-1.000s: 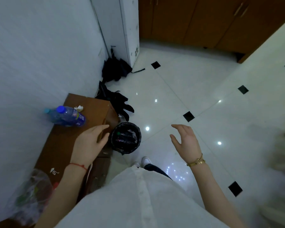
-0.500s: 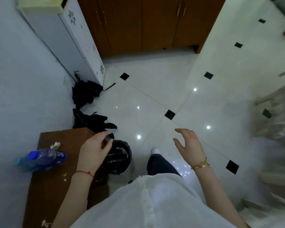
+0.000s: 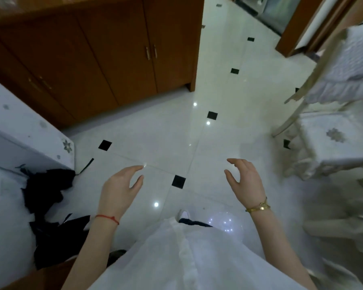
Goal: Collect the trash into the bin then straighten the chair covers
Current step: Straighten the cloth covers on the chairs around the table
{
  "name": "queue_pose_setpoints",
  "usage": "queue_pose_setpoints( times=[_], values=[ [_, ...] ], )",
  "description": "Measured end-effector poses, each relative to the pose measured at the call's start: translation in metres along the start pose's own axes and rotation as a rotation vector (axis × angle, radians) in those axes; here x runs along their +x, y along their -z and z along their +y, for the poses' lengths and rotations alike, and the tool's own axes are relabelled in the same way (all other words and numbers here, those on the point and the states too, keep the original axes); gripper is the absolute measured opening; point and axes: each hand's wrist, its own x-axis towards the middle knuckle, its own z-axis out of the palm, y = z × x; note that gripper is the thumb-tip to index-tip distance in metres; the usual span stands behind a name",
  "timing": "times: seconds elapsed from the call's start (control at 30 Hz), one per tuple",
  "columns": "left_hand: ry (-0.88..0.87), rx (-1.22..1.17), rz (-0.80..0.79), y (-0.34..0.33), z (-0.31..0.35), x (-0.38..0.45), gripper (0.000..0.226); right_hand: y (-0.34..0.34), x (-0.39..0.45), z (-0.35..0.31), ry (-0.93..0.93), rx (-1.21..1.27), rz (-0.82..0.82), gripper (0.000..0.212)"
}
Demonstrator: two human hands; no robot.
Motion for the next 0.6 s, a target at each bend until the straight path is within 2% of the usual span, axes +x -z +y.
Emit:
queue_pose_setpoints(
  times=[0.2,0.4,0.6],
  values=[
    [-0.110,0.002,-0.070,-0.039,0.069,0.133,0.028,0.016,0.069,0.058,-0.137,0.013,0.023,0.031],
    [-0.233,0.030,-0.188,-0.110,0.126,0.265,0.027,0.020,0.141,0.137,-0.304,0.004,0.068,0.031],
    [-0.300,0.022,-0.248,-0.180,0.208,0.423,0.027,0.054,0.278,0.223,-0.382,-0.009,0.152,0.030]
  ],
)
